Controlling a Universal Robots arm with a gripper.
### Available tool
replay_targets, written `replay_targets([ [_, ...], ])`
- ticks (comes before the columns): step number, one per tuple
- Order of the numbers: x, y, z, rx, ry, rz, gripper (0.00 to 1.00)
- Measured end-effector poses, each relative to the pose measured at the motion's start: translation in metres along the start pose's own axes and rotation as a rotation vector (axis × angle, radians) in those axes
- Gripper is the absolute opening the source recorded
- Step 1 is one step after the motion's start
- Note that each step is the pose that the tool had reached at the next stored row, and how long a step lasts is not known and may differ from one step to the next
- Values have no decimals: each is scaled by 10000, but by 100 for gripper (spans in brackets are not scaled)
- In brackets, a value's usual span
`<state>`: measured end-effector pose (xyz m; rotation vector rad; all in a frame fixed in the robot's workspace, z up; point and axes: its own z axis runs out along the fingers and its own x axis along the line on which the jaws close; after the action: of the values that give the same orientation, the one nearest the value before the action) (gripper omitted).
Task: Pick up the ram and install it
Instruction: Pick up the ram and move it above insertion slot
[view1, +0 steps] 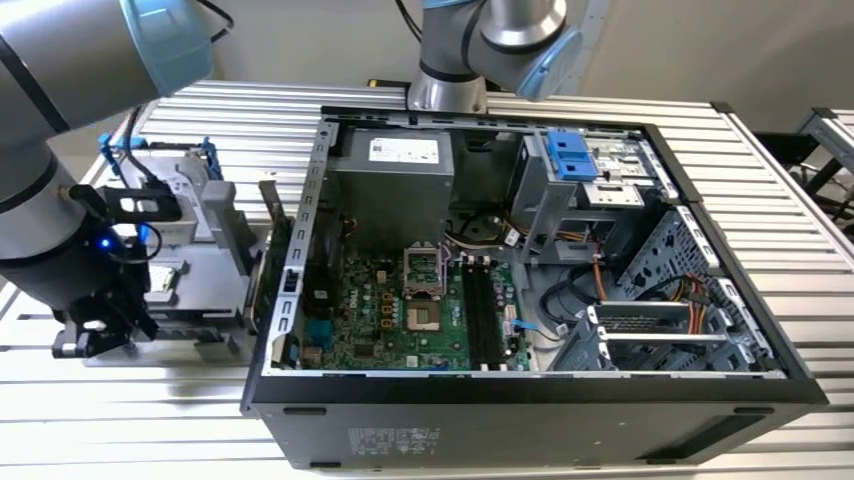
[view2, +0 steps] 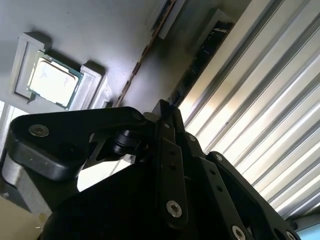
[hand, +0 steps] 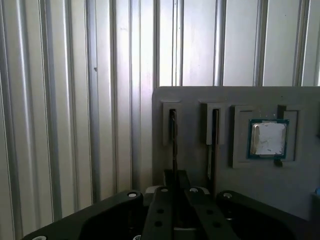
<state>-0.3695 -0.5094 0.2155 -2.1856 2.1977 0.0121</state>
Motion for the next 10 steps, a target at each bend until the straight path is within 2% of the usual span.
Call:
replay_targets([
  [2,-2,-2,-73,0,0,0,0],
  [10,-9,-7,-270,2,1,1,0],
])
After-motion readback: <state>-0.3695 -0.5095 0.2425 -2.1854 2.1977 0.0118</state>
